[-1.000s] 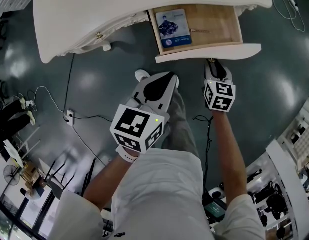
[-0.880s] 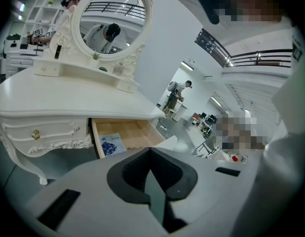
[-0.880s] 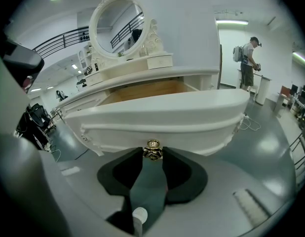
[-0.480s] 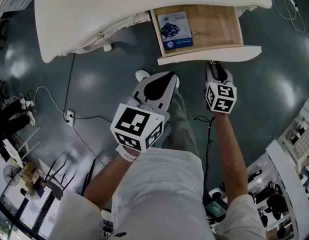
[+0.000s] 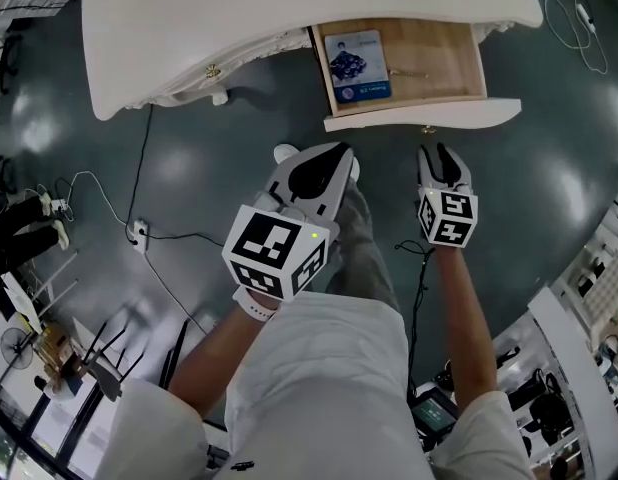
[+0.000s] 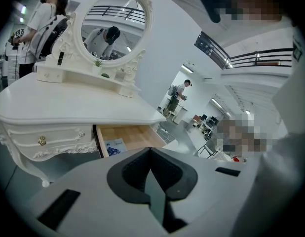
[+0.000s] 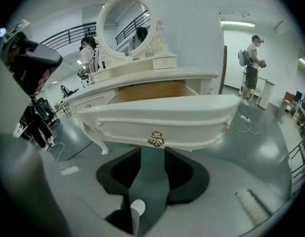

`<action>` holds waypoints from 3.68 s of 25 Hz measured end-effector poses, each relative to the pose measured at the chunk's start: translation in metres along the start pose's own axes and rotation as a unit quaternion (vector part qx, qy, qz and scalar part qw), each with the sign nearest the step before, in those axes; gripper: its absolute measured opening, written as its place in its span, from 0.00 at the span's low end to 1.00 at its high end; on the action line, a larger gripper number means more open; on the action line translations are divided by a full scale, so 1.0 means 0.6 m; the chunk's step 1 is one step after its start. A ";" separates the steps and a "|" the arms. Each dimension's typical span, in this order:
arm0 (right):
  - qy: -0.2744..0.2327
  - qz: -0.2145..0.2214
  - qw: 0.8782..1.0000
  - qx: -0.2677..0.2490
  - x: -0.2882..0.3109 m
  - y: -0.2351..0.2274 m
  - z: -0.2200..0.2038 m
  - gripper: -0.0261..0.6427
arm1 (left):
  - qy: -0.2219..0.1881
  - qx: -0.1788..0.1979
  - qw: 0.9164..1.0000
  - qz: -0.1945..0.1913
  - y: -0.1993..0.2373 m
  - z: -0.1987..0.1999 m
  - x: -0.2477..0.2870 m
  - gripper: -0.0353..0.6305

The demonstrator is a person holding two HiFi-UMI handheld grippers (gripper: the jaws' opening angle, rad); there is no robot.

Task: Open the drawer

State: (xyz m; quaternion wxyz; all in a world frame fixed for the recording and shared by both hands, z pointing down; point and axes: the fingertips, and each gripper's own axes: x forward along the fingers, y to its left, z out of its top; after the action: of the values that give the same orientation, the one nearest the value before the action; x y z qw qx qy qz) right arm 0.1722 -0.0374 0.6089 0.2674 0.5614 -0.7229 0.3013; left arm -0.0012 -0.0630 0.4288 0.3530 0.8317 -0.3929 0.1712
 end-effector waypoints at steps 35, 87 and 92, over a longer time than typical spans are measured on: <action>-0.167 0.084 0.979 -0.082 -0.264 0.129 0.312 0.28 | -0.093 0.016 0.995 0.038 -0.008 0.129 -0.168 0.07; -0.325 0.071 0.941 -0.061 -0.556 0.145 0.495 0.06 | -0.212 0.063 0.975 0.025 -0.119 0.234 -0.332 0.07; -0.325 0.074 0.941 -0.063 -0.556 0.145 0.490 0.06 | -0.209 0.069 0.975 0.018 -0.130 0.234 -0.328 0.07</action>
State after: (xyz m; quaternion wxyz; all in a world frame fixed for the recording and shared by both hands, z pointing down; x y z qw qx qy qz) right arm 0.1489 -0.0202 0.1566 0.0295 0.5561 -0.8272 0.0750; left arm -0.0642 -0.0247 0.1855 0.2018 0.8642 -0.4602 0.0269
